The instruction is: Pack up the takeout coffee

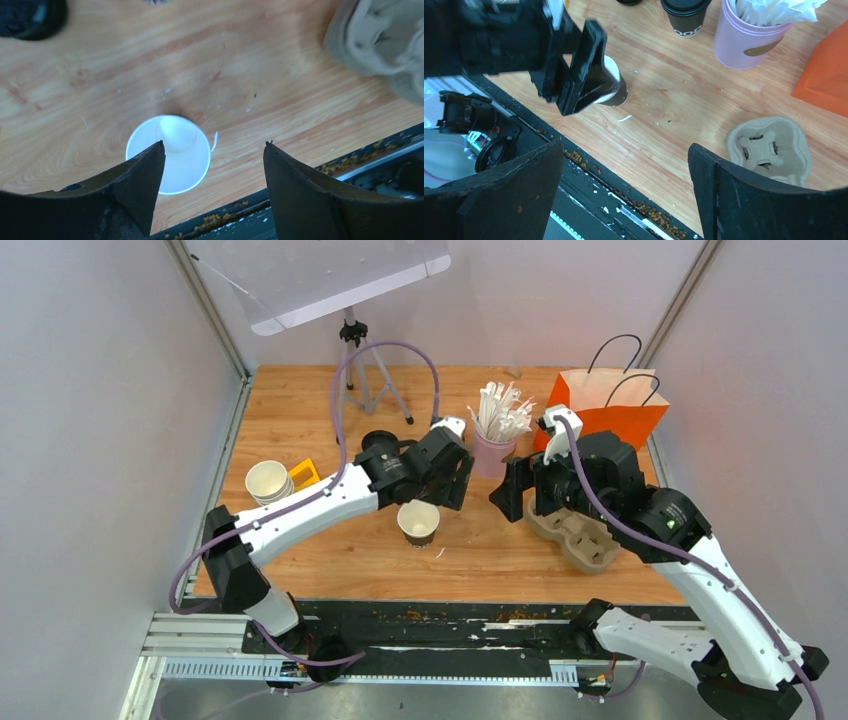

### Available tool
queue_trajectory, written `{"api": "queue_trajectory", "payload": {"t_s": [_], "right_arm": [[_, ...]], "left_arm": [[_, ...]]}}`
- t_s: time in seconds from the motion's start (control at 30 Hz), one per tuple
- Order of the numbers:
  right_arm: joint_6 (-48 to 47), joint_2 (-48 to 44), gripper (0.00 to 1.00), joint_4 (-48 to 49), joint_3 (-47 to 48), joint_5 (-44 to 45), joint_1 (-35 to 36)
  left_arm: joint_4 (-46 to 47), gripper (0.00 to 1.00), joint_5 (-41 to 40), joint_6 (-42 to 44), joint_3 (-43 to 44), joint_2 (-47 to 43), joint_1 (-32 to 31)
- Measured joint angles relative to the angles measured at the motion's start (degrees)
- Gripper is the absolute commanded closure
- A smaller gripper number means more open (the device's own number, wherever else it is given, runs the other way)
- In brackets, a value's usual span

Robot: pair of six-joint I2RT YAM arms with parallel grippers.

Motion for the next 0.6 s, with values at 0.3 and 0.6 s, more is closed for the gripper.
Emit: {"api": "queue_trajectory", "payload": {"t_s": [0.3,0.6], "right_arm": [[0.4,-3.3,0.06,0.1,0.0,-1.8,0.0],[1.0,-1.6,0.07,-0.1,1.1,2.6,0.0]], "left_arm": [[-6.1,0.13,-7.8,-3.0,6.8,1.6,5.3],[0.8,0.36,-6.9,-15.3,-5.8,3.2,22.3]]}}
